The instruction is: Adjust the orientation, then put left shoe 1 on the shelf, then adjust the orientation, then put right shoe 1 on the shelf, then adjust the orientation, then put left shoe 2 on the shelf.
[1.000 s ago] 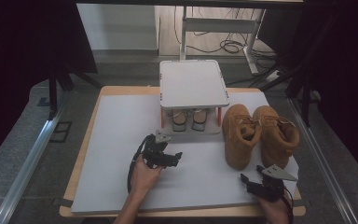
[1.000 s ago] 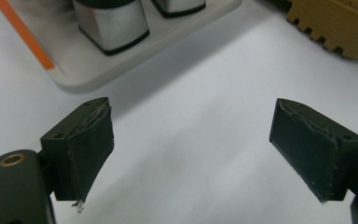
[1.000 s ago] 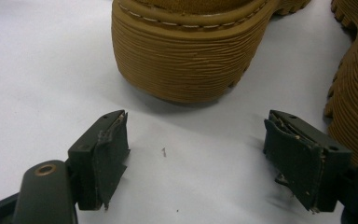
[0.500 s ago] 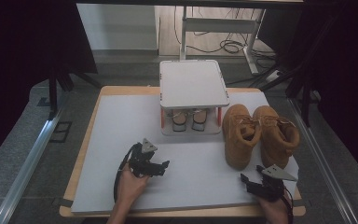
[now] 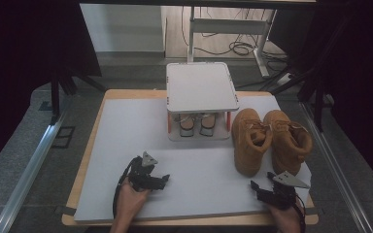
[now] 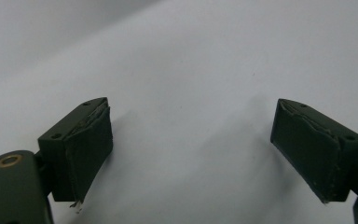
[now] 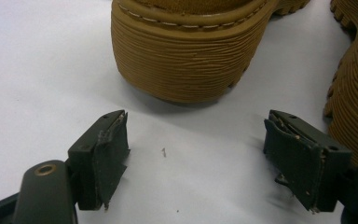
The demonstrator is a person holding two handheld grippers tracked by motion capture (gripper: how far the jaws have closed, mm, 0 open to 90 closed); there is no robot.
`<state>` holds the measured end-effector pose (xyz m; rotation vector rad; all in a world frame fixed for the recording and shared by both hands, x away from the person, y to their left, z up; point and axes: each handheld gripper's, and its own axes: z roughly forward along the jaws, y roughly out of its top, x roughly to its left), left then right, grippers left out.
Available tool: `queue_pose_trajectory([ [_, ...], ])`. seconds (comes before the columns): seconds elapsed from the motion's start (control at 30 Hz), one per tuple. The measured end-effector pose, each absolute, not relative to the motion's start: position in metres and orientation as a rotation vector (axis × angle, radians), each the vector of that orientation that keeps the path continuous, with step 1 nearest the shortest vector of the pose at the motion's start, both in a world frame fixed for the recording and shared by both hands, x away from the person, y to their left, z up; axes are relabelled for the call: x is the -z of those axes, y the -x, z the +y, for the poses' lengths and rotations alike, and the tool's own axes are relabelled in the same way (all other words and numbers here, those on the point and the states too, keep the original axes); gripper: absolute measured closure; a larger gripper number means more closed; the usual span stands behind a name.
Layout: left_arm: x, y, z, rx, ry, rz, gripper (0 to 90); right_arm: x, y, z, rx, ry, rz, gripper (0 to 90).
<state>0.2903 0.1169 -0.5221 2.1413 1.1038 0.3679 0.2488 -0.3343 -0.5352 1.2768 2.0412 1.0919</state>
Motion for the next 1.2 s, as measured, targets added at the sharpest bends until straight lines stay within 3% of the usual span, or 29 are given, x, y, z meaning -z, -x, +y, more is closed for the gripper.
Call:
queue_pose_trajectory([
  [1.2, 0.5240, -0.2884, 0.1150, -0.408, -2.149, 1.092, 13.4, 0.5343, -0.2486, -0.3341, -1.083, -1.278, 2.045, 22.5],
])
